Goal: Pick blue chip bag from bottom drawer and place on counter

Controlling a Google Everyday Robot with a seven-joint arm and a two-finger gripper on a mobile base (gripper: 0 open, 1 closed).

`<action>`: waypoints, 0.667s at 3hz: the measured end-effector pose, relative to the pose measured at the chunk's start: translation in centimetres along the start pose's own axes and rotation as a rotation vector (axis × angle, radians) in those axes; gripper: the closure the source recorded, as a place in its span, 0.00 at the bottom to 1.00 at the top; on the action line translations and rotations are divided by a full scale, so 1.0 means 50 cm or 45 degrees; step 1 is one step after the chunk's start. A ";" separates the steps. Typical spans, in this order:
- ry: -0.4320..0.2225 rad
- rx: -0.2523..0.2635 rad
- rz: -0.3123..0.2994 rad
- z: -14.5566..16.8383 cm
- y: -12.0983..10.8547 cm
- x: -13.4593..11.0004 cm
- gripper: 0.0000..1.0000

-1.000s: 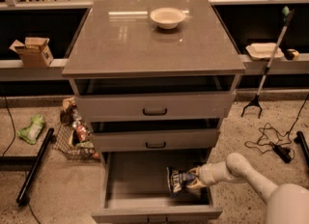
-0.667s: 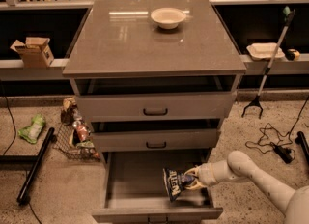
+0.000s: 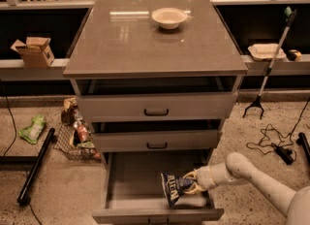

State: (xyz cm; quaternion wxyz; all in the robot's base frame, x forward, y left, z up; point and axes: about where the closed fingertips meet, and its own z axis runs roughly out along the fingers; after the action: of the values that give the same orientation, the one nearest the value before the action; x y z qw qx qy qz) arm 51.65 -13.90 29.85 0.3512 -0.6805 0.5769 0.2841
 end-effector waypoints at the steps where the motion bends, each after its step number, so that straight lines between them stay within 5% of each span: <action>1: -0.022 -0.014 -0.063 -0.038 0.013 -0.073 1.00; 2: -0.063 -0.068 -0.182 -0.089 0.040 -0.204 1.00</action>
Offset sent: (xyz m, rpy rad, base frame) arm -0.0674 0.0371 0.1886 0.0586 -0.1469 0.2451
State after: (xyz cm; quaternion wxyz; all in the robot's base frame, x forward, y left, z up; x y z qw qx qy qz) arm 47.82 -11.68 40.25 0.3662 -0.7219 0.5103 0.2904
